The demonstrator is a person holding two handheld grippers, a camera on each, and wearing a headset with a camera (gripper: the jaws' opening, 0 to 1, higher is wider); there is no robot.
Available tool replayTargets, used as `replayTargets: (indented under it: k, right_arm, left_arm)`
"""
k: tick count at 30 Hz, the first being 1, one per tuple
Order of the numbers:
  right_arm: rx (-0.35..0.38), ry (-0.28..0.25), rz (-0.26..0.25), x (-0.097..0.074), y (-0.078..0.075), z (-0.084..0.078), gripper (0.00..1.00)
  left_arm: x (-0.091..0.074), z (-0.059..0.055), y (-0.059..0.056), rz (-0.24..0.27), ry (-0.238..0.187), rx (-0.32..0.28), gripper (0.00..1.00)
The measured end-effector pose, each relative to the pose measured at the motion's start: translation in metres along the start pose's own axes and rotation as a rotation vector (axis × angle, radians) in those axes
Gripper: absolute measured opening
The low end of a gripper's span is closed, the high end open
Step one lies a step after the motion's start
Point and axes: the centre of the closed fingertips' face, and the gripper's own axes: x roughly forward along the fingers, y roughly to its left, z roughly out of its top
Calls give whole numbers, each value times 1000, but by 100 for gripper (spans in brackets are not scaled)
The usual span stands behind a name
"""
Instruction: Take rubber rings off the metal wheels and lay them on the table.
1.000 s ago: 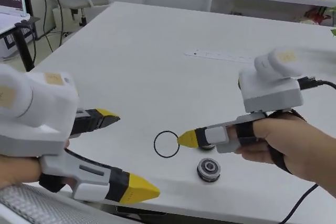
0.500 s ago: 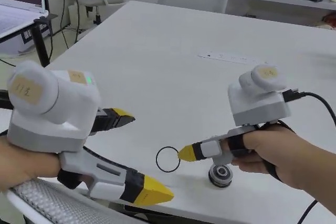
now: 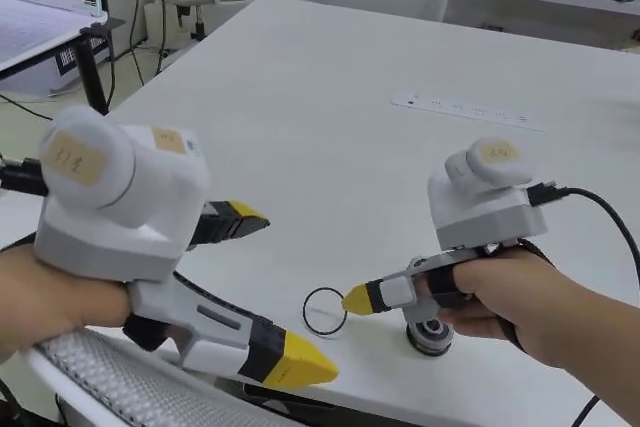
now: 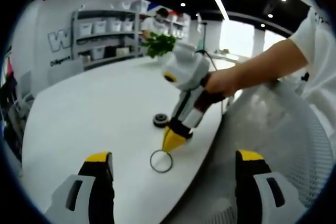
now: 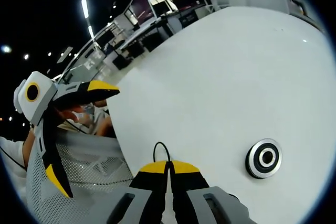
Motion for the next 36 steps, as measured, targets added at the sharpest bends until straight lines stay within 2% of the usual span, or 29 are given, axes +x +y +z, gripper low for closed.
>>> replayTargets:
  k: [6, 14, 25, 32, 36]
  right_arm:
    - [-1, 0, -16, 0, -2, -1, 0]
    - [-5, 2, -33, -2, -5, -2, 6]
    - [-47, -25, -65, -11, -8, 0, 16]
    - [-103, -36, -30, -7, 4, 2, 18]
    - [-180, -17, -62, -5, 2, 2, 22]
  left_arm:
    - [0, 0, 0, 2, -1, -4, 98]
    - [0, 1, 1, 6, -8, -9, 98]
    - [0, 0, -1, 5, -1, -7, 97]
    - [-1, 1, -1, 6, -10, -11, 97]
    - [-1, 1, -1, 7, -10, -12, 96]
